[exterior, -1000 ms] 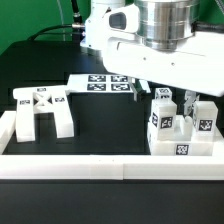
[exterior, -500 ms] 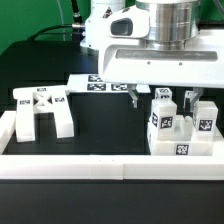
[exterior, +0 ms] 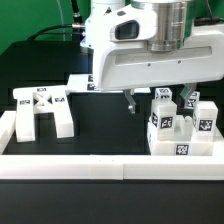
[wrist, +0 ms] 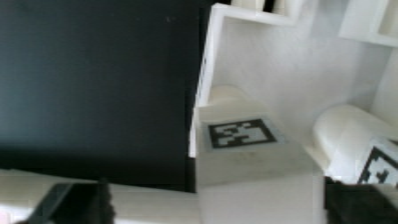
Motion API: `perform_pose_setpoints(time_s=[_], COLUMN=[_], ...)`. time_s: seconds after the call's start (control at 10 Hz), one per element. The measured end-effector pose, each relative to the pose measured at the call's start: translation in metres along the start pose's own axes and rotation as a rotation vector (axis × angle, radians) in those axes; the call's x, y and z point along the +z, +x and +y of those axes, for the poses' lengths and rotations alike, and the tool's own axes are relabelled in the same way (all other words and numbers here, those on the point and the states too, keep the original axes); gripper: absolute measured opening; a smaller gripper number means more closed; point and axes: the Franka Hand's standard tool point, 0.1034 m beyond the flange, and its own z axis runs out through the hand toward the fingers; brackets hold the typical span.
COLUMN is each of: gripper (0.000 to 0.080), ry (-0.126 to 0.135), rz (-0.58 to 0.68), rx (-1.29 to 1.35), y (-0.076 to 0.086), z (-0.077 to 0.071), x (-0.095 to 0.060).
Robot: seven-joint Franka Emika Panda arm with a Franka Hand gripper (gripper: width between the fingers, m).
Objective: Assemble chair
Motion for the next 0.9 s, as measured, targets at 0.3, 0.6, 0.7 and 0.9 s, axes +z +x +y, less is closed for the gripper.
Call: perform_pose_setpoints(time_s=[0.3, 0.6, 0.7, 0.9], gripper=[0.0292, 0.0292, 0.0292, 0.0292], ry=[0.000, 0.004, 0.004, 0.007], rz=[0.000, 0.000, 0.000, -0.001], rx=[0.013, 0.171, 0.253, 0.443], y=[0.0000, 0.0001, 0.0001, -0.0001], z=[0.0005, 0.0001, 0.0006, 0.0000], x=[-0.0001, -0.0001, -0.0001, 0.0000])
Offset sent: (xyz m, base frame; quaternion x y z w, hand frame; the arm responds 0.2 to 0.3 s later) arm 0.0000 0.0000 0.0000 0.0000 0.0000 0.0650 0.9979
